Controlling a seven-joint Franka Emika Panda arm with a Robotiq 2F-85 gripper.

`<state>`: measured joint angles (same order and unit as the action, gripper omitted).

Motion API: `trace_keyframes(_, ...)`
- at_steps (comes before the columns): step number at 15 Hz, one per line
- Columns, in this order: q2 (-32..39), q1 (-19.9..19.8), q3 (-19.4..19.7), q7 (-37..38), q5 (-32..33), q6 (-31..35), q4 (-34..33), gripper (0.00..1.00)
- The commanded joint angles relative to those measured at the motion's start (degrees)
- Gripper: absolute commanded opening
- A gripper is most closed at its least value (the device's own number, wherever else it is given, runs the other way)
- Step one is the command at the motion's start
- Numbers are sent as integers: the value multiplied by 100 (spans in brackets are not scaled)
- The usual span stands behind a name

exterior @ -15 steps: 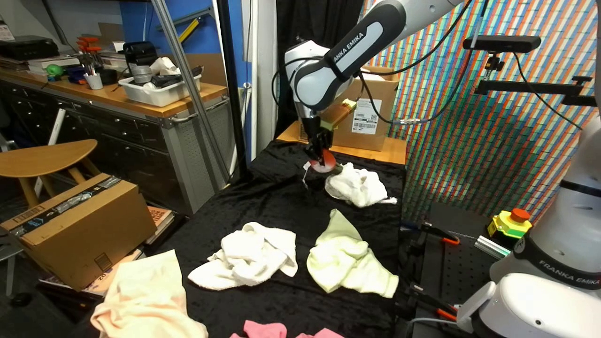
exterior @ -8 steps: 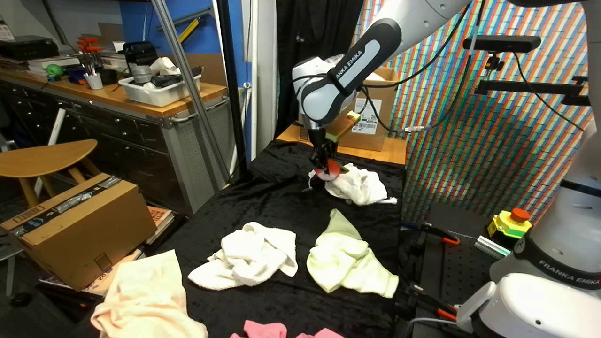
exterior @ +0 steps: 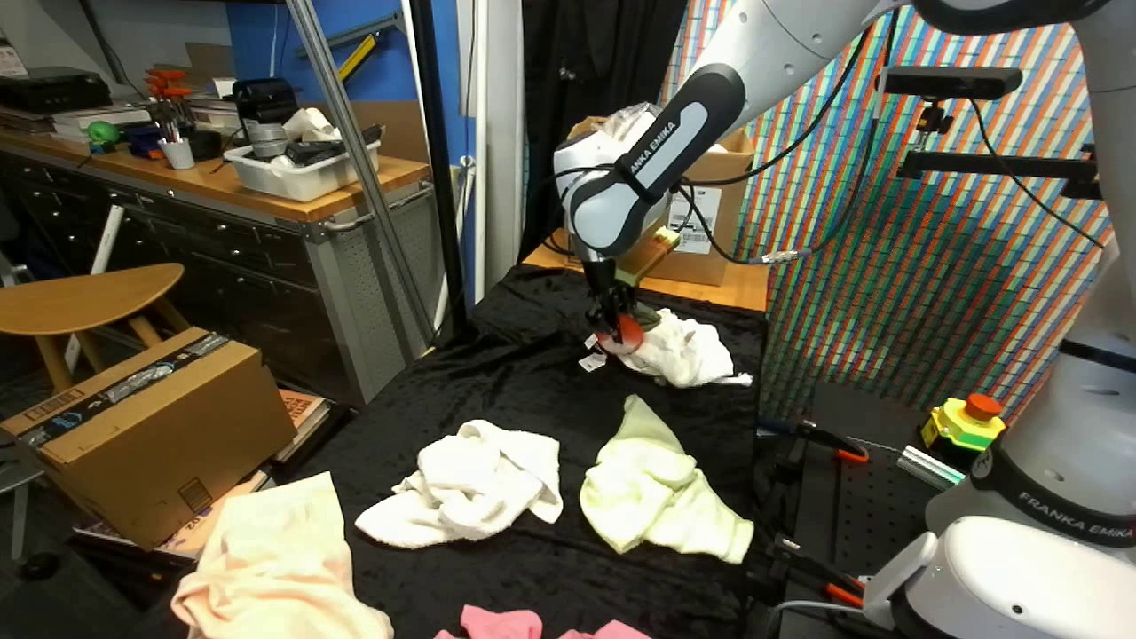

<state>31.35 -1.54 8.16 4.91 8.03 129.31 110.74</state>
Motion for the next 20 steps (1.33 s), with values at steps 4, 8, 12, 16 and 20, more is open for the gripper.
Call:
trace_keyframes(4, -213, -40, -34, -29, 96, 17, 4, 81)
trace_keyframes(8, -500, 34, -110, -95, 134, -28, 41, 100)
trace_keyframes(12, -739, 192, -206, -122, 331, -45, 111, 100)
trace_keyframes(16, -905, 454, -392, -163, 677, -72, 171, 100)
trace_keyframes(20, -851, 847, -712, -153, 984, -311, 67, 100)
